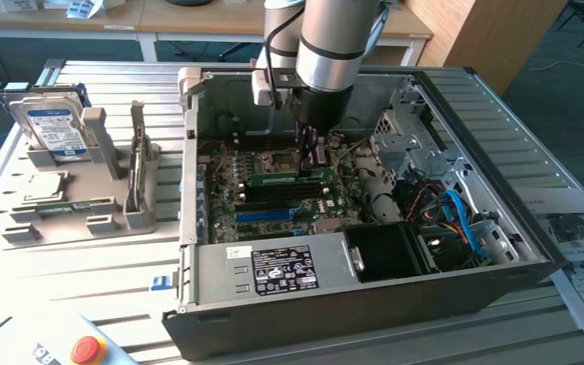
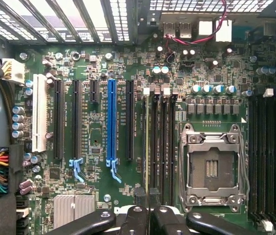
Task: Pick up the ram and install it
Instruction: 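Insert the ram into the slot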
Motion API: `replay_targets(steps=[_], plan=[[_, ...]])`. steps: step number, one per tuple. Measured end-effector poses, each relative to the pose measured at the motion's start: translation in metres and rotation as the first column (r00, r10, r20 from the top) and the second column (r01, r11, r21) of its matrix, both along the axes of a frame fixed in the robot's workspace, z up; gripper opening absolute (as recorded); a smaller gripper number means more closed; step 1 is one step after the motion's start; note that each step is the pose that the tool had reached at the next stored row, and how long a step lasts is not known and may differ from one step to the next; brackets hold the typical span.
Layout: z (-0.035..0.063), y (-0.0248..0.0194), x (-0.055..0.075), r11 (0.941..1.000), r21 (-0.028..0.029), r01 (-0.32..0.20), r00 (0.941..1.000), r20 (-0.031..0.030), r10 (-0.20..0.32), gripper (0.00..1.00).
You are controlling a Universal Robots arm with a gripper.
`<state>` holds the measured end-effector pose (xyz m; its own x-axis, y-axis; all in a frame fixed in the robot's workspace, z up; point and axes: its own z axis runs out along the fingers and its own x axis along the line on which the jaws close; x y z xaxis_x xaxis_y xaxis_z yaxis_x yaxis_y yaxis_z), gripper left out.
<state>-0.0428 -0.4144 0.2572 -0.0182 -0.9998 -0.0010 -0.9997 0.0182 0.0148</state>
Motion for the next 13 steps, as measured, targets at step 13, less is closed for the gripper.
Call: replay_targets(steps=[13], plan=[[-0.0108, -0.0003, -0.002, 1.0, -0.0002, 0.0, 1.0, -0.0001, 0.0, 0.12]])
